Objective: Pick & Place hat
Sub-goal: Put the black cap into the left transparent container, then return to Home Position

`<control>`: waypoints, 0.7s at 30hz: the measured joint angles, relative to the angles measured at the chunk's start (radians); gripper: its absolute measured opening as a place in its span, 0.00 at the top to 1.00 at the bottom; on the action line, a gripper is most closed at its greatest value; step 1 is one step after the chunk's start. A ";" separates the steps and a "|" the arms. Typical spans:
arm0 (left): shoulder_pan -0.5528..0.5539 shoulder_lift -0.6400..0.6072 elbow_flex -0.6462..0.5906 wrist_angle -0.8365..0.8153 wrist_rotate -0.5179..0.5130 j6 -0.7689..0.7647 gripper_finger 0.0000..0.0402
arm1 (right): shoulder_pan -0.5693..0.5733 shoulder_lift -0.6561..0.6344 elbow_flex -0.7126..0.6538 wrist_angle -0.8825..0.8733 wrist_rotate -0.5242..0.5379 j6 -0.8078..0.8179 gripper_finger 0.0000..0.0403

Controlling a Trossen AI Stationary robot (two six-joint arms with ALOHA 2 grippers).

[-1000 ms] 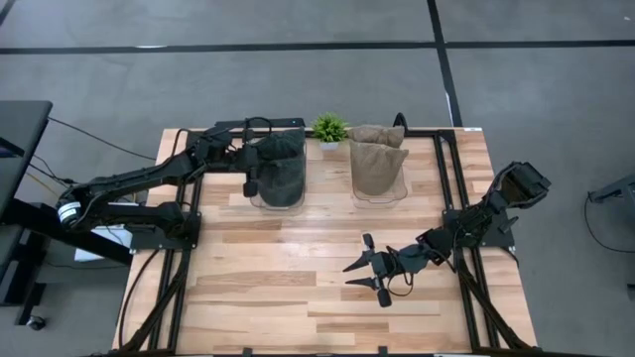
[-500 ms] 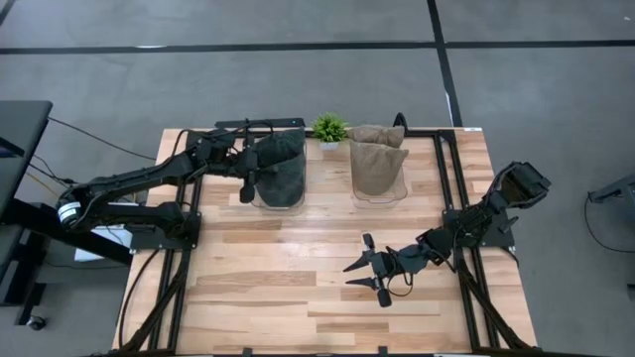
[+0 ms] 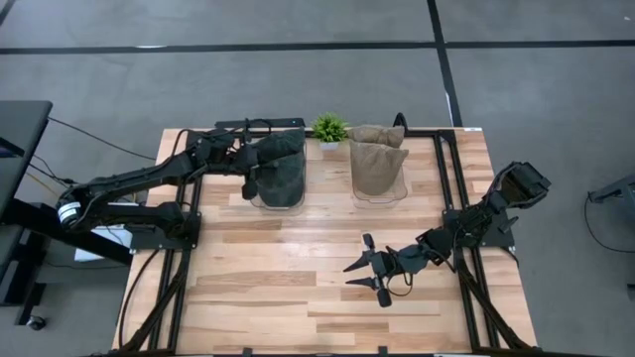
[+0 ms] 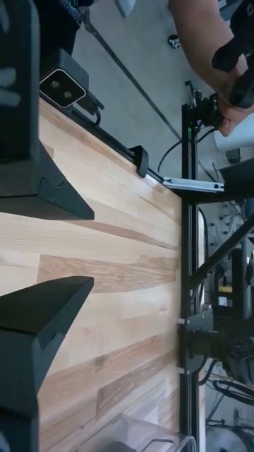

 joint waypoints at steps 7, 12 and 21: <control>0.000 -0.066 0.000 -0.001 -0.011 0.004 0.76 | 0.003 0.000 0.000 -0.001 0.000 0.001 0.68; 0.000 -0.132 0.000 -0.020 -0.011 0.000 0.76 | 0.003 0.000 0.000 -0.001 0.000 0.001 0.68; -0.003 -0.229 0.000 -0.044 -0.011 -0.033 0.76 | 0.003 0.000 0.000 -0.001 0.000 0.001 0.68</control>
